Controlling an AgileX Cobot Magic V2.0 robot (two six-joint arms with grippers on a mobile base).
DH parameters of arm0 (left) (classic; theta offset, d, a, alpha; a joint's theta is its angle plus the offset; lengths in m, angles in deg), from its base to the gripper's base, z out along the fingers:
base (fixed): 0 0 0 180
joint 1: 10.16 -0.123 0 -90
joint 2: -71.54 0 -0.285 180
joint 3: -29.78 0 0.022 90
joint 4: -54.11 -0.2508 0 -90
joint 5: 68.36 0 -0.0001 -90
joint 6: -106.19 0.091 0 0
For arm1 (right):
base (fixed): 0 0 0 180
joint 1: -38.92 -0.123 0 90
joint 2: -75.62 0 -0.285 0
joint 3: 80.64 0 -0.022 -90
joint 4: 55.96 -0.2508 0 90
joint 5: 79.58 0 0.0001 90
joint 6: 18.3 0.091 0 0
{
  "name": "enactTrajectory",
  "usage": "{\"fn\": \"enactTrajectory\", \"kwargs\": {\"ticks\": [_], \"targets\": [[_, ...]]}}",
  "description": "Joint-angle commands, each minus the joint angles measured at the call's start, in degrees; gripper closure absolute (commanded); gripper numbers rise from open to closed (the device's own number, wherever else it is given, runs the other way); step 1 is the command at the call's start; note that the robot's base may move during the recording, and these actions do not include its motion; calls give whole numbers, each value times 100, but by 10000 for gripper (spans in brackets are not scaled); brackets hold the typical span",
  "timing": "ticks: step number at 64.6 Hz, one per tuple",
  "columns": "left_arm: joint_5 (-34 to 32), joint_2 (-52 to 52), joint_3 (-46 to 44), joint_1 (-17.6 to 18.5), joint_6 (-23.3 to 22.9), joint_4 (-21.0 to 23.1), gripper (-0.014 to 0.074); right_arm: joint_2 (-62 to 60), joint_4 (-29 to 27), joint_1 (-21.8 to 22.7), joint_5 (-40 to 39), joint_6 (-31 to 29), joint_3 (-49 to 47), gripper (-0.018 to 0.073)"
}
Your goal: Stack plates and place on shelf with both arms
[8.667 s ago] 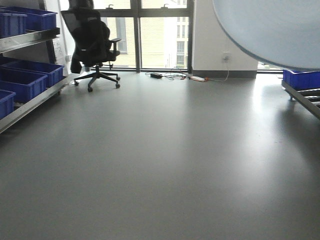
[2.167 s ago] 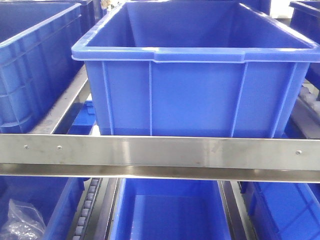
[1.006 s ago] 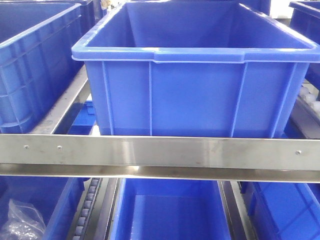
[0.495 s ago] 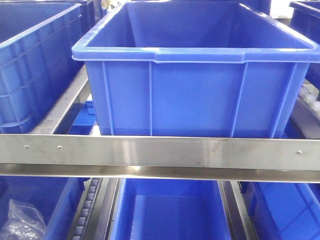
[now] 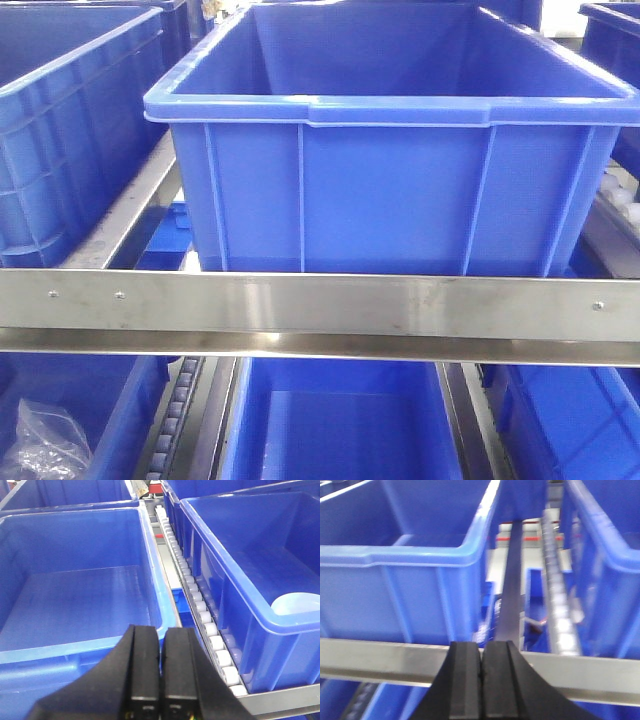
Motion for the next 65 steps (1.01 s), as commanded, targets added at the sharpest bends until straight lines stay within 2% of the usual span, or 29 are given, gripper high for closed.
{"fn": "enactTrajectory", "kwargs": {"ticks": [1,6,10,15,22,28,37,65], "targets": [[-529,-30,-170,-14,-29,21,513,-115,224,65,-693,-34,4,501],[-529,-30,-170,-14,-29,21,513,-115,670,65,-701,343,4,501],[-529,-30,-170,-14,-29,21,513,-115,1088,65,-611,956,4,501],[-529,-30,-170,-14,-29,21,513,-115,1269,65,-429,1515,4,501],[-529,-30,-170,-14,-29,21,513,-115,1264,65,-427,1491,4,501],[-529,-30,-170,-14,-29,21,513,-115,1203,36,-421,1197,4,501],[-529,-30,-170,-14,-29,21,513,-115,710,-39,-420,810,4,501],[-529,-30,-170,-14,-29,21,513,-108,705,-39,-422,812,-1,501]]}}
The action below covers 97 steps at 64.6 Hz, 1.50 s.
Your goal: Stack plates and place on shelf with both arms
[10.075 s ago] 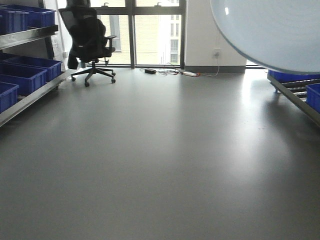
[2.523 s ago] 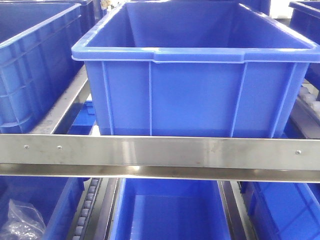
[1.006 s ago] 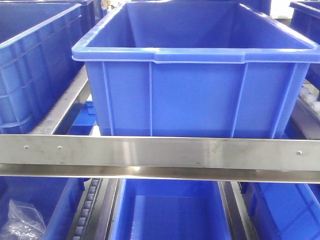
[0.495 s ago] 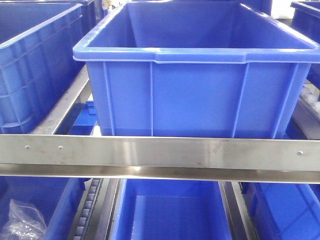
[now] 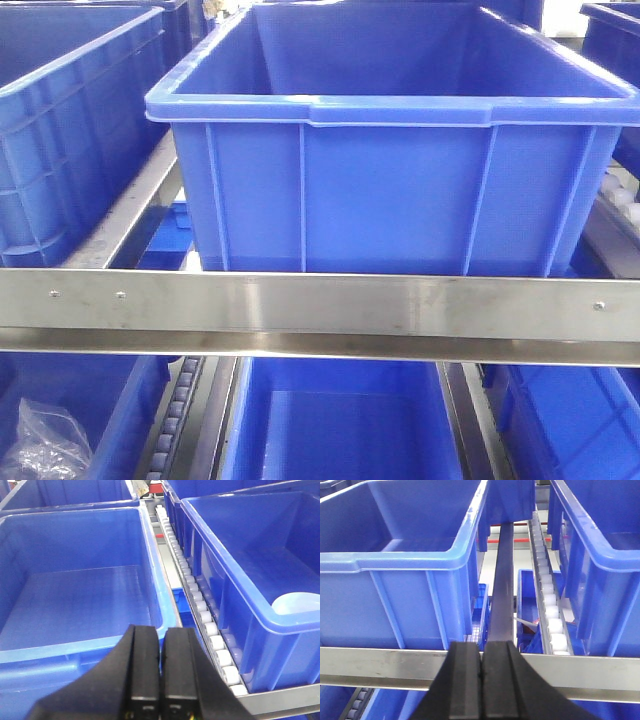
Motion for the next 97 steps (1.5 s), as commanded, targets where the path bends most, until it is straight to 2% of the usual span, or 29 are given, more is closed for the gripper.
{"fn": "enactTrajectory", "kwargs": {"ticks": [1,21,29,39,53,56,62,76,97], "targets": [[-529,-30,-170,-14,-29,21,513,-108,-9,10,-461,-57,-1,501],[-529,70,-119,-14,-29,21,513,-108,-9,10,-461,-57,-1,501],[-539,482,229,-349,-29,21,513,-108,-9,10,-461,-57,-1,501],[-567,1394,1076,-736,-29,21,513,-108,-9,10,-461,-57,-1,501],[-1649,2183,2378,-736,-29,21,513,-108,-9,10,-461,-57,-1,501],[-1209,2298,2308,-736,-29,21,513,-108,-9,10,-461,-57,-1,501],[-1167,2472,2352,-736,-29,21,513,-108,-9,10,-461,-57,-1,501],[-482,3113,2352,-736,-29,21,513,-108,-9,10,-461,-57,-1,501],[-521,3102,2352,-736,-29,21,513,-108,-9,10,-461,-57,-1,501]]}}
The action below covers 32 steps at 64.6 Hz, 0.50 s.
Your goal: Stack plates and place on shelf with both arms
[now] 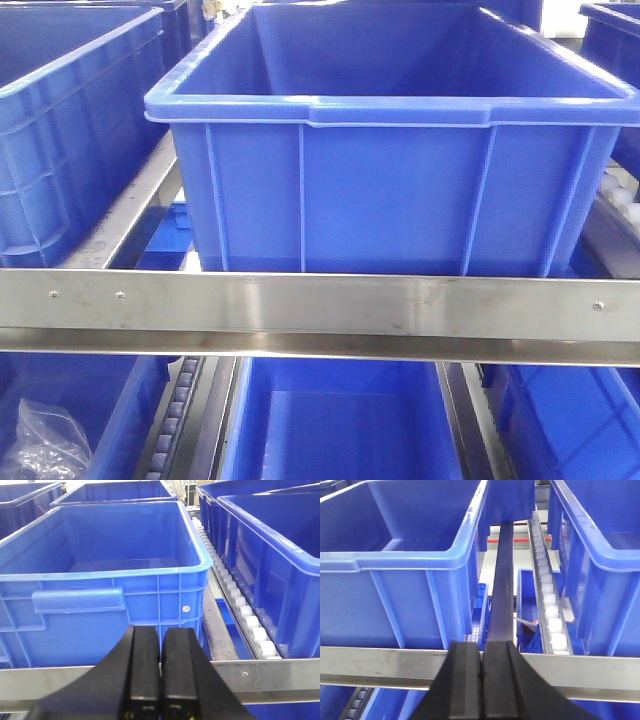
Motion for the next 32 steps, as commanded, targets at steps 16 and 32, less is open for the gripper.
{"fn": "enactTrajectory", "kwargs": {"ticks": [16,32], "targets": [[-449,131,20,-7,-29,21,513,-108,1,10,-463,-52,-1,501],[-449,131,20,-7,-29,21,513,-108,1,10,-463,-52,-1,501]]}}
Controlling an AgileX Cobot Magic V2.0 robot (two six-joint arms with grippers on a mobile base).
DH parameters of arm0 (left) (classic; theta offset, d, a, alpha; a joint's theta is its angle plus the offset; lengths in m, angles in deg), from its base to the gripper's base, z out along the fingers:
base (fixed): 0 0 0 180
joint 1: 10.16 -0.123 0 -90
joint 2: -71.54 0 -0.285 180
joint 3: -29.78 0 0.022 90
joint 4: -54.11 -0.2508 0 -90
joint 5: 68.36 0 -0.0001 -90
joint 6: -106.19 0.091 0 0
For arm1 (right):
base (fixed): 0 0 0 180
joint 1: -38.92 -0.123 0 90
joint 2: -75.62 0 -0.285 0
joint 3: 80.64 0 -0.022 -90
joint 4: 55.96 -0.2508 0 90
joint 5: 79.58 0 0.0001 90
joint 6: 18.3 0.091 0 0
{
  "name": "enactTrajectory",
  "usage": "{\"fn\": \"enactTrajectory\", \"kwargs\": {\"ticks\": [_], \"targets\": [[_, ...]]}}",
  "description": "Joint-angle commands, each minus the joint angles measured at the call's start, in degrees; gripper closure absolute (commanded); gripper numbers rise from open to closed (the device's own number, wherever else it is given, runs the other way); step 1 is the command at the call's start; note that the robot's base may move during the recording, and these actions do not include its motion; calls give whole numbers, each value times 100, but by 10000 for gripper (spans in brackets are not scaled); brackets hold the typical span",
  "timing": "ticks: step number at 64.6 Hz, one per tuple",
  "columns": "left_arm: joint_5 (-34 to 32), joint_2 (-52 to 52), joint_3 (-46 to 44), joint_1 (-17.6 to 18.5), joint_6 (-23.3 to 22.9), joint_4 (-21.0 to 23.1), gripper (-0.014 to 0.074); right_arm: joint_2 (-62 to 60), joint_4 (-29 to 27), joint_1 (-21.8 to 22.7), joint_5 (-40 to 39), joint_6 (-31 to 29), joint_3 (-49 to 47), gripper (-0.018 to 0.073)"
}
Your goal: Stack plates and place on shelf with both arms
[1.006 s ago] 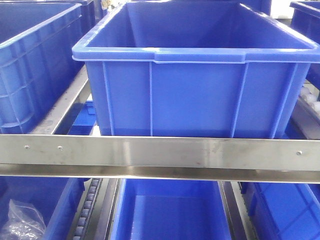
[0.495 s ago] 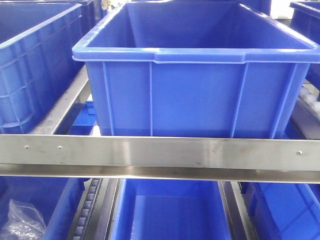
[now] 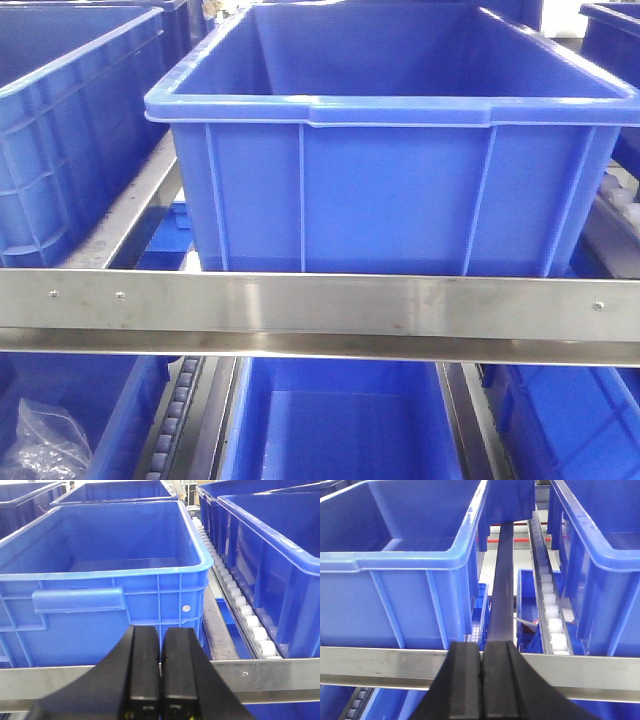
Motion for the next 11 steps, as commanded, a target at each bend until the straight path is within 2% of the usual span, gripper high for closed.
{"fn": "enactTrajectory", "kwargs": {"ticks": [1,11], "targets": [[-449,131,20,-7,-29,21,513,-108,1,10,-463,-44,-1,501],[-449,131,20,-7,-29,21,513,-108,1,10,-463,-44,-1,501]]}}
